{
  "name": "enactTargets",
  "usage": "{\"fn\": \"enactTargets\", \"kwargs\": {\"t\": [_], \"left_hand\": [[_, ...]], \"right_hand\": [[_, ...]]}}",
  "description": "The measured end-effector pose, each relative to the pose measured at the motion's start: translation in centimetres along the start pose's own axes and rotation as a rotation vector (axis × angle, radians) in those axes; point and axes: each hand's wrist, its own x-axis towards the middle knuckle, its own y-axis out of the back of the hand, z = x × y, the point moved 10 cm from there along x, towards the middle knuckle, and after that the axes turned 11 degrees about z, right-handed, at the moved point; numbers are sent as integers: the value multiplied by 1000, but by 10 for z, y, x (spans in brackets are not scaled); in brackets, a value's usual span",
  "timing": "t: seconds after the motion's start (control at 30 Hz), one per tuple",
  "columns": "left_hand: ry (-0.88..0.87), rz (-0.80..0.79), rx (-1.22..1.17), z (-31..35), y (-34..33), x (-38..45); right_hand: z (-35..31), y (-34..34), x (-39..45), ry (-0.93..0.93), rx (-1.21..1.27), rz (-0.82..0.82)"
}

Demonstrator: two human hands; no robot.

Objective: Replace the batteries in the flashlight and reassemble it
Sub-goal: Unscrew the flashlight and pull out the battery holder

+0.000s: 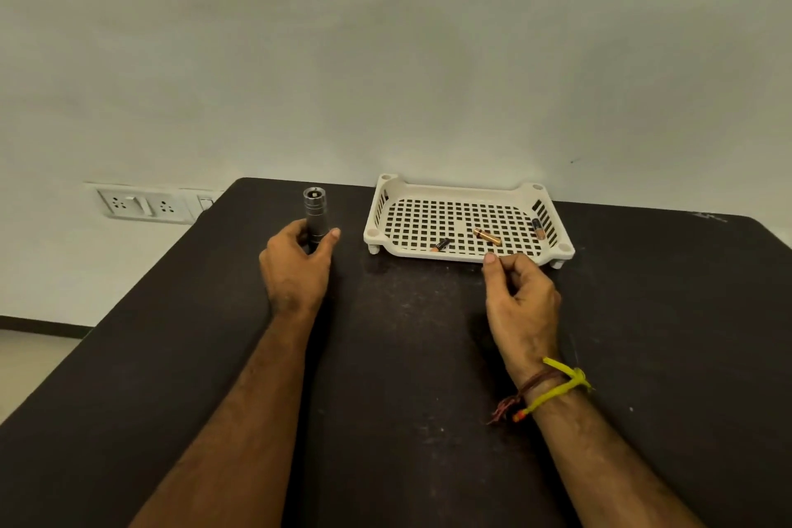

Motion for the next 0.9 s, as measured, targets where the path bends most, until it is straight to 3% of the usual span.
{"fn": "enactTargets", "kwargs": {"t": [0.2,0.47,0.63,0.9], "left_hand": [[-47,-60,-63,23,14,-35],[-324,-309,-180,72,1,-124],[-467,-395,-95,81,-9,-131],[-523,-477,-108,86,-26,-127]], "right_hand": [[-9,3,-1,13,25,-5],[-47,6,-21,94,330,-141],[-58,-2,-35,177,365,-236],[-38,-10,-23,95,324,-251]]}}
